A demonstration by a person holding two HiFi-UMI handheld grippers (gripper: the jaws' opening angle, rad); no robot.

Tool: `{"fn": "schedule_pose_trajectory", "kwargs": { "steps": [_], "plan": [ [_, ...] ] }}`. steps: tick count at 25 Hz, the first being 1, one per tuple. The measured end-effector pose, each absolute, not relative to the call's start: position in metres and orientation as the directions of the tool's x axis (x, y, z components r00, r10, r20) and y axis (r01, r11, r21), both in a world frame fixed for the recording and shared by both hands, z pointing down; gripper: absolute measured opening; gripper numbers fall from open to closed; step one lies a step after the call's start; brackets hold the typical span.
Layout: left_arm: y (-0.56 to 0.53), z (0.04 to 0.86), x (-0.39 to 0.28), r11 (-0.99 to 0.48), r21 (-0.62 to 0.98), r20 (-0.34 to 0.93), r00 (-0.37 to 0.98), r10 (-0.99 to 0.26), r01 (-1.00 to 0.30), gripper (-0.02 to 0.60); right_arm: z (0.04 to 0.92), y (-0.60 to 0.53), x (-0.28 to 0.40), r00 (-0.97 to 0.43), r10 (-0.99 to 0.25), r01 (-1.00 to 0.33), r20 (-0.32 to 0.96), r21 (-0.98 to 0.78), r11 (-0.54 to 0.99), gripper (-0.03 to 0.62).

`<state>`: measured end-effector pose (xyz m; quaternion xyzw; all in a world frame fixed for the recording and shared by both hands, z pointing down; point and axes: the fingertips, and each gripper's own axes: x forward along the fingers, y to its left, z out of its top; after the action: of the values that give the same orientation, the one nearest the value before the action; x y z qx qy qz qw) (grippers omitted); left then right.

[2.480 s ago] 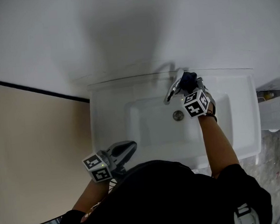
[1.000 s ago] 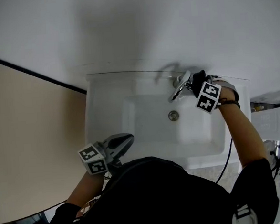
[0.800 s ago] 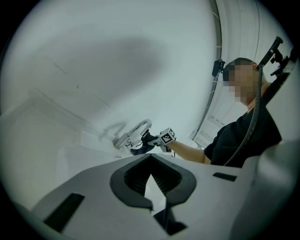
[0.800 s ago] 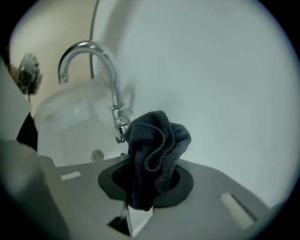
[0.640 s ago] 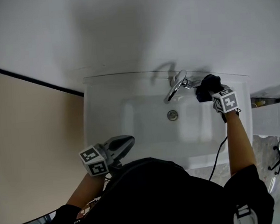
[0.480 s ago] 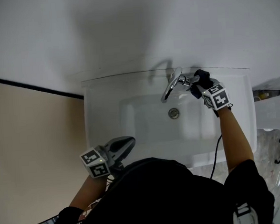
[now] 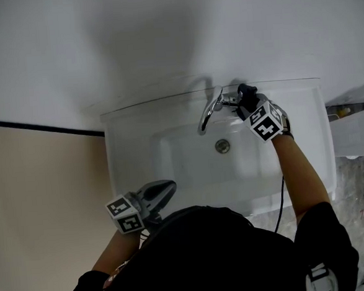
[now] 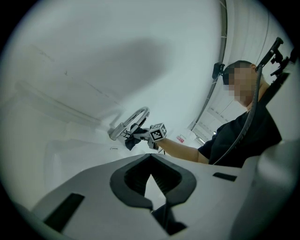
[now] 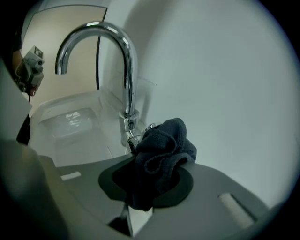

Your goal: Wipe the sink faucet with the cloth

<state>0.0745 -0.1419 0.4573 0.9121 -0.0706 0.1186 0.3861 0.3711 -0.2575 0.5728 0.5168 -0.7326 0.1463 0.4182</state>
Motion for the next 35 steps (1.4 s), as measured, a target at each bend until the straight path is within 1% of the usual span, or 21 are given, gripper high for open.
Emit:
{"fn": "schedule_pose_trajectory", "kwargs": {
  "steps": [4,10,13,16,19,22,26,28,29,31,32,33,35],
  "plan": [
    [-0.138,0.458,0.079,-0.699,0.68,0.289,0.957,-0.023,-0.222,-0.002,0.603,-0.259,0.371,-0.12,-0.598,-0.86,0.793,0.218,0.461,0.063],
    [-0.131,0.46,0.083,-0.707,0.67,0.308,0.951,-0.012,-0.226,-0.002,0.636,-0.26,0.367,-0.136,-0.565,-0.869,0.814,0.176,0.463,0.064],
    [-0.129,0.458,0.087,-0.713,0.664,0.311,0.95,-0.012,-0.226,-0.002,0.627,-0.257,0.367,-0.154,-0.585,-0.877,0.796,0.163,0.452,0.064],
    [-0.131,0.454,0.087,-0.713,0.664,0.303,0.953,-0.021,-0.227,-0.002,0.593,-0.246,0.37,-0.156,-0.652,-0.897,0.742,0.169,0.408,0.064],
    [-0.133,0.454,0.084,-0.711,0.663,0.305,0.952,-0.028,-0.233,-0.002,0.559,-0.246,0.367,-0.133,-0.705,-0.881,0.697,0.241,0.406,0.064],
    [-0.13,0.455,0.083,-0.713,0.664,0.301,0.953,-0.022,-0.226,-0.002,0.554,-0.248,0.366,-0.1,-0.699,-0.847,0.708,0.308,0.433,0.064],
    [-0.128,0.454,0.081,-0.709,0.668,0.299,0.954,-0.021,-0.225,-0.002,0.589,-0.253,0.369,-0.092,-0.64,-0.866,0.763,0.256,0.43,0.064],
    [-0.128,0.454,0.082,-0.709,0.668,0.299,0.954,-0.023,-0.226,-0.002,0.614,-0.253,0.369,-0.126,-0.599,-0.897,0.791,0.167,0.409,0.064],
    [-0.128,0.454,0.082,-0.71,0.667,0.298,0.954,-0.024,-0.227,-0.002,0.624,-0.253,0.367,-0.17,-0.586,-0.925,0.792,0.076,0.371,0.064],
    [-0.126,0.454,0.081,-0.708,0.669,0.294,0.955,-0.029,-0.228,-0.002,0.632,-0.249,0.362,-0.287,-0.606,-0.957,0.742,-0.19,0.221,0.064],
    [-0.126,0.454,0.079,-0.705,0.671,0.291,0.956,-0.033,-0.228,-0.002,0.63,-0.246,0.358,-0.338,-0.636,-0.933,0.694,-0.334,0.131,0.064],
    [-0.126,0.453,0.077,-0.702,0.674,0.288,0.957,-0.038,-0.231,-0.002,0.627,-0.244,0.355,-0.376,-0.672,-0.881,0.638,-0.471,0.045,0.064],
    [-0.129,0.454,0.071,-0.693,0.679,0.289,0.956,-0.053,-0.243,-0.002,0.623,-0.247,0.349,-0.406,-0.752,-0.722,0.52,-0.687,-0.086,0.064]
  ]
}}
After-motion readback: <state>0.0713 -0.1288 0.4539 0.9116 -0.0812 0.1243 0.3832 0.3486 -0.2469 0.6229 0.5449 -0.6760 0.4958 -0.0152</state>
